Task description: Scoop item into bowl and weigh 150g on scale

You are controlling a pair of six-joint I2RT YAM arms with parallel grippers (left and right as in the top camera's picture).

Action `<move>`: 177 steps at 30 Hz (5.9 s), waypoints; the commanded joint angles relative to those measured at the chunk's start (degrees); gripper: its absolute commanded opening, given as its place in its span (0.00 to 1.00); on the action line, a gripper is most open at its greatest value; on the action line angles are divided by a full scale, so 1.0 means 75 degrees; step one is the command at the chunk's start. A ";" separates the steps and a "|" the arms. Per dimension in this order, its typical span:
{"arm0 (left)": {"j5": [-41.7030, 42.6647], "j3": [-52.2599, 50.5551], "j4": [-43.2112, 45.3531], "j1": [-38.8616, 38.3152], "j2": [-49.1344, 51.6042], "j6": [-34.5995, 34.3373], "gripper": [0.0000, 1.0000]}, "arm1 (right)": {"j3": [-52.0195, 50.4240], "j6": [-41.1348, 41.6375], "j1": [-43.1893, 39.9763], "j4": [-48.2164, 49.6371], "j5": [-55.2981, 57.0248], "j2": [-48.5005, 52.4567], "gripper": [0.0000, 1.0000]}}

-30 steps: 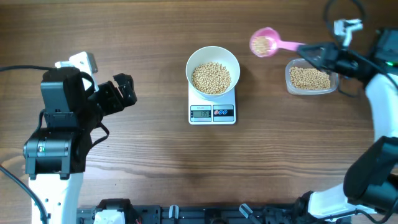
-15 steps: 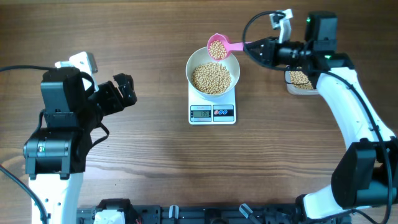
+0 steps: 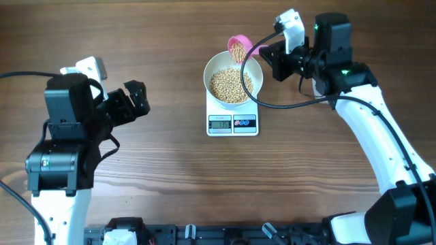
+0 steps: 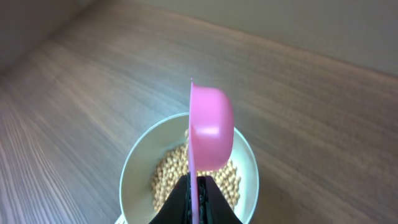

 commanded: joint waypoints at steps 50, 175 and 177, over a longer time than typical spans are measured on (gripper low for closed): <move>-0.0073 0.0140 0.0003 0.0044 0.0029 0.0099 1.00 | 0.0052 -0.2882 0.1472 -0.0740 0.2390 -0.0685 0.04; -0.0073 0.0140 0.0003 0.0041 0.0029 0.0099 1.00 | 0.0052 -0.0393 0.1705 -0.0501 0.2556 0.0326 0.04; -0.0073 0.0140 0.0006 0.0044 0.0029 0.0099 1.00 | 0.0052 -0.0370 0.1699 -0.0495 0.2559 0.0236 0.04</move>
